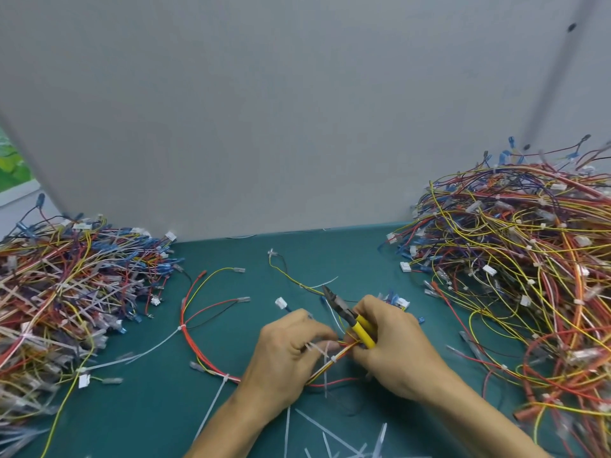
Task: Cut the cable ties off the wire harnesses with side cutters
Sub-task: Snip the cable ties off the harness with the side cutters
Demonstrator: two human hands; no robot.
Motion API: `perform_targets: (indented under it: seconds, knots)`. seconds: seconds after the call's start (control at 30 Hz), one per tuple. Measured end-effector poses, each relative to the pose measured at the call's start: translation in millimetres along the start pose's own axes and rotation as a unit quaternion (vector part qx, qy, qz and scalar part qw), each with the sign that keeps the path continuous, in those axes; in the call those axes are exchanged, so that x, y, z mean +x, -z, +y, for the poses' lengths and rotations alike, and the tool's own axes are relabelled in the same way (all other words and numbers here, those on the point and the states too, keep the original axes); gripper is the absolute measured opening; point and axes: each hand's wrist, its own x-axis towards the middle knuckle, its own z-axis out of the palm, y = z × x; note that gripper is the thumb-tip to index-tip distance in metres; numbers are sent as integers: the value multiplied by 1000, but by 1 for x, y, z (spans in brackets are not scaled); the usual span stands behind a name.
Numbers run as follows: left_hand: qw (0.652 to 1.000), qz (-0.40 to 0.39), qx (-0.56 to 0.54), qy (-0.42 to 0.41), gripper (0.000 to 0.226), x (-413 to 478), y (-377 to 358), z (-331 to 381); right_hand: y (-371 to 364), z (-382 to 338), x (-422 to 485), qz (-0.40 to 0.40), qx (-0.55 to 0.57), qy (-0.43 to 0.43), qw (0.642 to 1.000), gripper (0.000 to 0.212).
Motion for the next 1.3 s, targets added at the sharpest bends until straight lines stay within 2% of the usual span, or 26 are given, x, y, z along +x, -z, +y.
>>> perform_targets:
  seconds: [0.1,0.2,0.3,0.4,0.53,0.6,0.7,1.17,1.3]
  knots:
    - [997,-58,28,32,8,-1,2,-2,4,-2,1,-50,-26,-6,998,23]
    - [985,-120,5,122,13,2,3,-2,14,-7,2,-99,-32,7,994,25]
    - [972,-162,-17,170,20,7,6,0,37,-14,2,-99,-92,15,991,25]
    - [964,-190,-20,184,29,10,9,1,61,-23,-2,-81,-202,28,976,10]
    - [959,-195,-29,203,32,11,10,2,68,-30,-11,-106,-350,28,930,12]
    - [959,-192,-26,205,33,10,10,3,63,-33,-14,-124,-378,27,917,10]
    - [960,-190,-25,204,33,10,10,3,53,-33,-16,-130,-401,26,907,25]
    - [961,-198,15,192,39,8,6,-2,35,-35,-17,-129,-412,37,901,11]
    - [960,-199,12,196,33,8,7,-1,32,-32,-16,-122,-429,41,894,19]
